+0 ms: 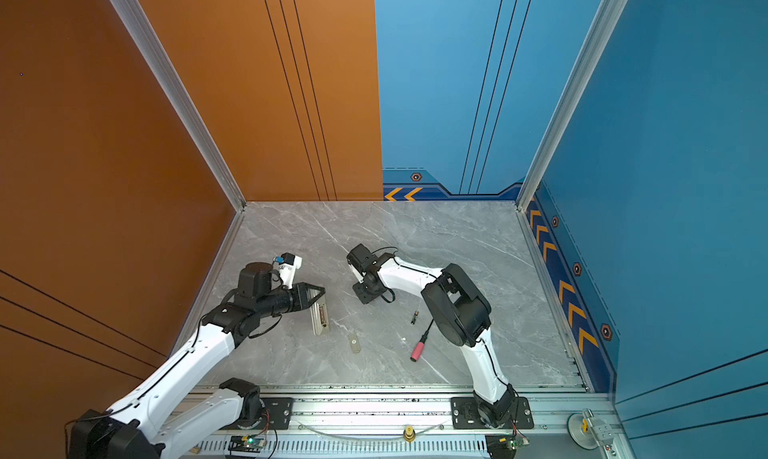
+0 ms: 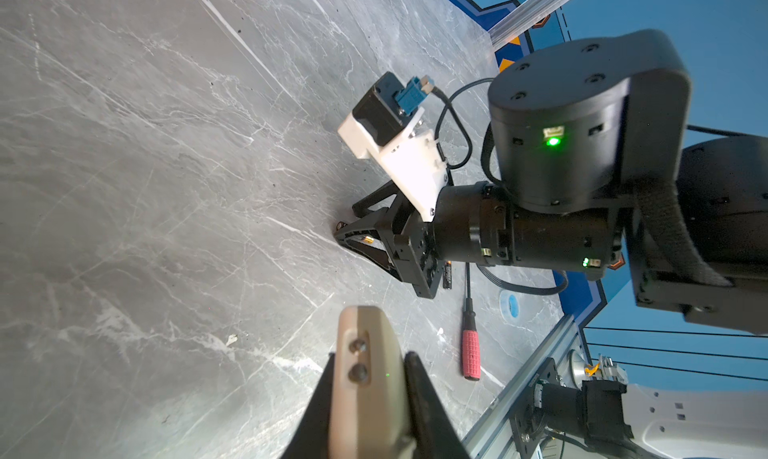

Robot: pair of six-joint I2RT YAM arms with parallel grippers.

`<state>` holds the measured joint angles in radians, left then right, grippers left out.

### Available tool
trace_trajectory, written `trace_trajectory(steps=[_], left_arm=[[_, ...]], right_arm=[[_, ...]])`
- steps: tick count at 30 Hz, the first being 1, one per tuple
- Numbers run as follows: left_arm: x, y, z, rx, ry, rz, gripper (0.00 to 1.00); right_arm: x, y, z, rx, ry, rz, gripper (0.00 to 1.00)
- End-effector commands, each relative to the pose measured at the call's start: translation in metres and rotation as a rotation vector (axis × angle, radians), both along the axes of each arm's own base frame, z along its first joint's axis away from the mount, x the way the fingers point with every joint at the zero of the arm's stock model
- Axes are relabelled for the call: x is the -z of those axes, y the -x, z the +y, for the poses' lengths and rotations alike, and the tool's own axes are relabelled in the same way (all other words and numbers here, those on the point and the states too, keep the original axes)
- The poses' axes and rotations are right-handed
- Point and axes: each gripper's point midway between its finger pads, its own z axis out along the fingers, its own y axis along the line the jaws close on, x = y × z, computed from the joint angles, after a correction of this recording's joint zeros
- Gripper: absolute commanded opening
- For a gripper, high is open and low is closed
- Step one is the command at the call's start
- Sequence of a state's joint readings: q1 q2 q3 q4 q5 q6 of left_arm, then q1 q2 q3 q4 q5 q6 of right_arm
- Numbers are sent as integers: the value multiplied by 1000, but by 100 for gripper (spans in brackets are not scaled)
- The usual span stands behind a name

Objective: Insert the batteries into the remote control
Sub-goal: 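Lower the right gripper over the AA battery, fingers straddling it, then close the right gripper on the AA battery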

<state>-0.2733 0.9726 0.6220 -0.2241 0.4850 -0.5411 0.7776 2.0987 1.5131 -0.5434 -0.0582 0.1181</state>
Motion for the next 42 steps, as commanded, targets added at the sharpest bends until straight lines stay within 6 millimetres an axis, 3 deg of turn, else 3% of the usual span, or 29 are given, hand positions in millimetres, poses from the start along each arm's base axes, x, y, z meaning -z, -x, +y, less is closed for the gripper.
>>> trace_trajectory(steps=[1, 13, 14, 20, 42], left_arm=[[-8, -5, -5, 21, 40, -35, 0], [-10, -4, -4, 18, 51, -41, 0], [-10, -5, -4, 16, 52, -43, 0], [-9, -5, -4, 14, 55, -41, 0], [-8, -5, -2, -1, 67, -40, 0]], right_arm=[[7, 7, -6, -11, 32, 46, 37], [18, 22, -27, 6, 89, 71, 37], [6, 21, -27, 7, 74, 52, 36], [5, 24, -31, 9, 86, 49, 36], [5, 27, -31, 7, 89, 48, 11]])
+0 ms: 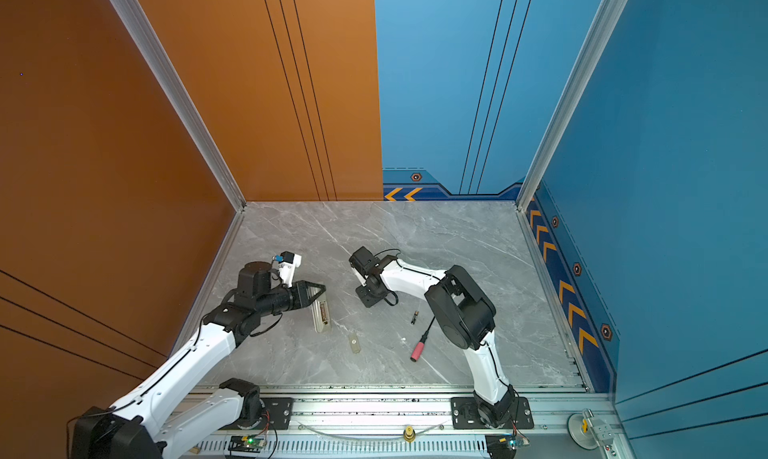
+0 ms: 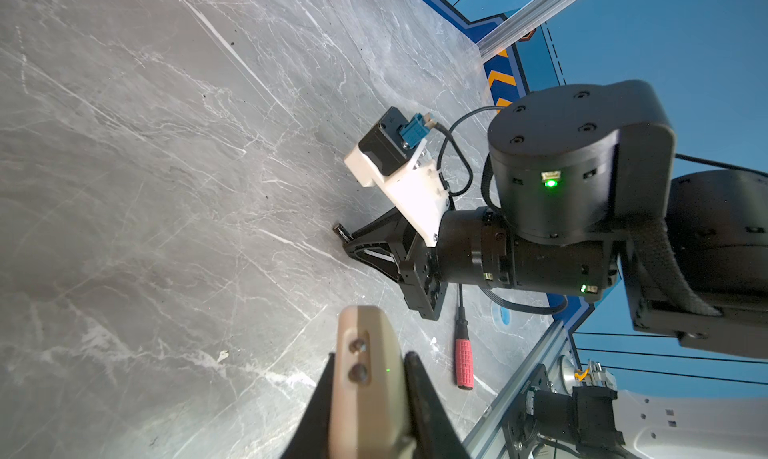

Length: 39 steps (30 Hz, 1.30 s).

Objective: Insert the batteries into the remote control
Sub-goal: 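Close the right gripper on the AA battery, then lift the battery and carry it toward the remote held by the left gripper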

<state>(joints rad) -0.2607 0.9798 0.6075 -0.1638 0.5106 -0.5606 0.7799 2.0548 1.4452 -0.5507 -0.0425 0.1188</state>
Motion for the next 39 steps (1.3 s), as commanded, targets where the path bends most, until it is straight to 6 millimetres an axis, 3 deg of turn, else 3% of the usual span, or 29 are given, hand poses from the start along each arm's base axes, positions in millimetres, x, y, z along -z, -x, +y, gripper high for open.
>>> trace_trajectory(steps=[1, 8, 15, 25, 32, 39], left_arm=[[-5, 0, -1, -1, 37, -21, 0], [-18, -2, -7, 0, 124, -68, 0], [-32, 0, -13, 18, 212, -129, 0], [-56, 5, -21, 56, 292, -221, 0], [-61, 6, -27, 62, 335, -252, 0], [-60, 7, -34, 56, 351, -266, 0]], right_arm=[[1, 15, -17, 6, 54, 36, 9], [-14, 17, -19, 28, 9, 0, 0], [-32, 25, -24, 54, -50, -36, 0], [-90, 48, -32, 95, -182, -112, 0], [-126, 63, -41, 114, -238, -168, 0], [-143, 77, -45, 108, -263, -191, 0]])
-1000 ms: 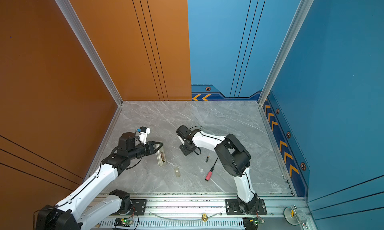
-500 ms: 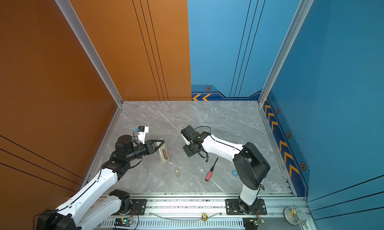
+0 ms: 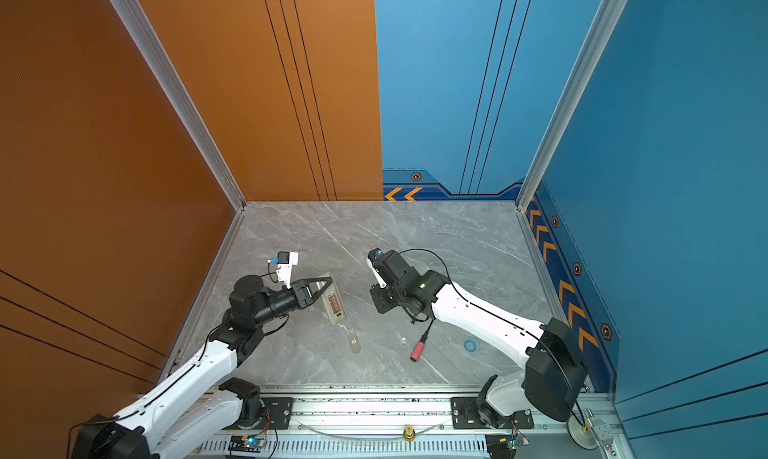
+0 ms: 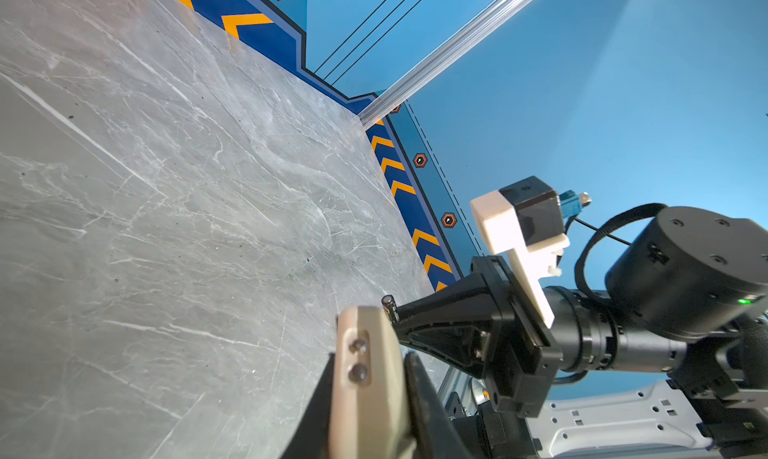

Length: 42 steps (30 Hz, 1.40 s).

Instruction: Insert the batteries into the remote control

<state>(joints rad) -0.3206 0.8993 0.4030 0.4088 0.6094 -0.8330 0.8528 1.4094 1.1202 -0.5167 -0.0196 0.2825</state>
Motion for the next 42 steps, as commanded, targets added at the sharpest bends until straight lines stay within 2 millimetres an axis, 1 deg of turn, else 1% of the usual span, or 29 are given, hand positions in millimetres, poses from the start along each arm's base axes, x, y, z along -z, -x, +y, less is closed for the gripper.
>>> trace_trajectory(steps=[1, 5, 10, 13, 18, 23, 27, 28, 32, 36, 39, 42], left_arm=[[-9, -1, -3, -9, 24, -46, 0], [-2, 0, -5, -19, 19, -37, 0], [7, -4, -7, -49, 39, -28, 0], [10, -5, -14, -38, 56, -33, 0], [17, -9, -18, -39, 95, -53, 0], [16, -14, -24, -24, 163, -95, 0], [8, -19, -33, 10, 251, -142, 0], [12, -22, -38, 26, 252, -121, 0], [12, -23, -63, 82, 224, -152, 0], [6, -25, -80, 130, 218, -185, 0], [0, -28, -93, 161, 223, -202, 0], [-2, -31, -103, 174, 228, -205, 0]], right_arm=[[3, 9, -11, 26, 30, 10, 0], [-7, 16, -11, 22, 14, -4, 0], [-18, 28, -4, 2, -18, -12, 0], [-20, 33, -2, -8, -18, -11, 0], [-20, 39, -4, -8, -9, -5, 0], [-22, 40, -7, -5, 8, -9, 0], [-23, 41, -8, -7, 21, -11, 0], [-23, 41, -8, -8, 26, -11, 0], [-26, 39, -14, 3, 59, -28, 0], [-27, 36, -17, 12, 79, -37, 0], [-22, 32, -19, 28, 101, -36, 0], [-22, 29, -19, 36, 110, -41, 0]])
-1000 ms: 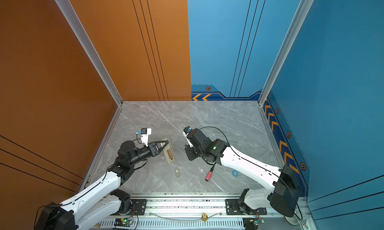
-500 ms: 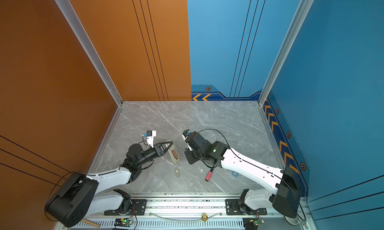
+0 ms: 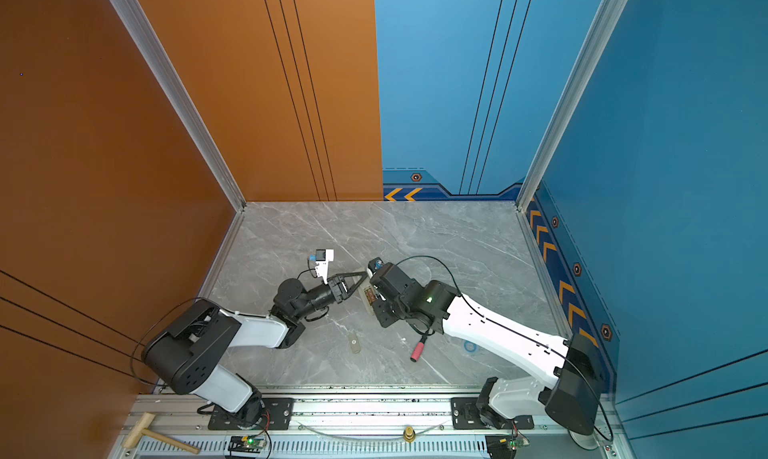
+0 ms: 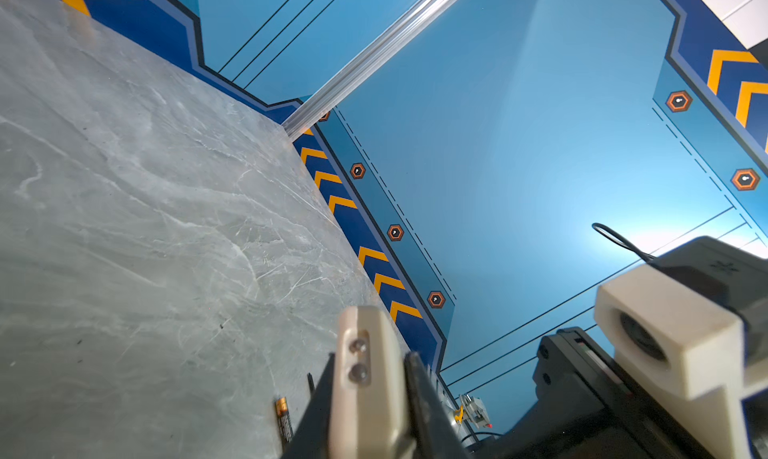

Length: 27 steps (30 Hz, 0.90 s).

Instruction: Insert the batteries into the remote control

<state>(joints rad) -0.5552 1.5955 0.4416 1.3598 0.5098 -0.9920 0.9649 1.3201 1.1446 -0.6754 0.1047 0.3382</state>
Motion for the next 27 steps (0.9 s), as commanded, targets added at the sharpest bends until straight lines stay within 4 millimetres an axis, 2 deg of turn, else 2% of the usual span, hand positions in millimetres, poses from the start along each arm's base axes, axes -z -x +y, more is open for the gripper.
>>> trace_trajectory(steps=[1, 17, 27], left_arm=[[-17, 3, -12, 41, 23, -77, 0], [-22, 4, -19, 62, 46, -60, 0], [-23, 8, -24, 74, 60, -37, 0]], right_arm=[[-4, -7, -6, 30, 42, -20, 0], [8, -18, -6, 35, 85, -14, 0], [17, -21, 2, 15, 78, 6, 0]])
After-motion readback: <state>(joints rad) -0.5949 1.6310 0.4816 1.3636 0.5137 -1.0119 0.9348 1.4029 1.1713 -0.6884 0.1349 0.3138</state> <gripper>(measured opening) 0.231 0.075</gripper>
